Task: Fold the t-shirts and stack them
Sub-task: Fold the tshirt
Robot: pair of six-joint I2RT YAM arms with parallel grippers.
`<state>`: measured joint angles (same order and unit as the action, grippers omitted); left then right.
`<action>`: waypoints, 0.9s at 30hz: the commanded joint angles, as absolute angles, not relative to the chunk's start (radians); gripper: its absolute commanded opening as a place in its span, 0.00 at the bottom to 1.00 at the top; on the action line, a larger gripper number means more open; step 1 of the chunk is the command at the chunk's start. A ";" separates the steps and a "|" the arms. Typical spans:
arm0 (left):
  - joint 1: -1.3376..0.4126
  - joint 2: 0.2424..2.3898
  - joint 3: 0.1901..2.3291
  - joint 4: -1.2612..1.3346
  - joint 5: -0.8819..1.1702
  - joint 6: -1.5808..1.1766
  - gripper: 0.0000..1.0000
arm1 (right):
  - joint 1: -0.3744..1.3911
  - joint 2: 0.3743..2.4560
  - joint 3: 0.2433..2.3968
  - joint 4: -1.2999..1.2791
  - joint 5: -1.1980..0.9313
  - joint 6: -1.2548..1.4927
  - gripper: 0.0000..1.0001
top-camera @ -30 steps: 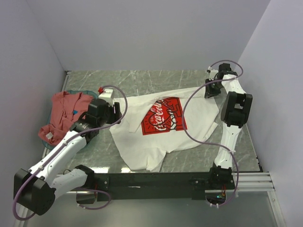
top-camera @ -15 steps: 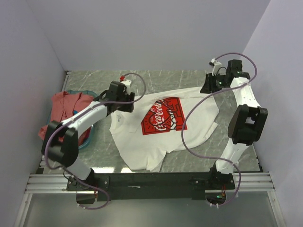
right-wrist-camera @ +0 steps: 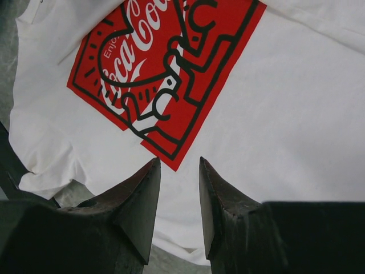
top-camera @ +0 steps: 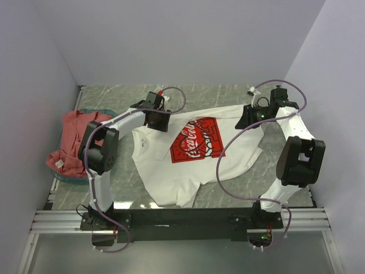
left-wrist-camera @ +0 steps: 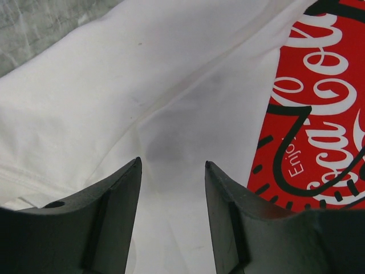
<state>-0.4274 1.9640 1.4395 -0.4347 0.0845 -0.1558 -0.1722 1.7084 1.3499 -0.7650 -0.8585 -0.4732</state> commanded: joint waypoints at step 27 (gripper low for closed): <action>-0.426 1.824 1.376 -0.408 0.258 -0.169 0.01 | -0.179 1.647 1.312 -0.719 -0.893 -0.486 0.41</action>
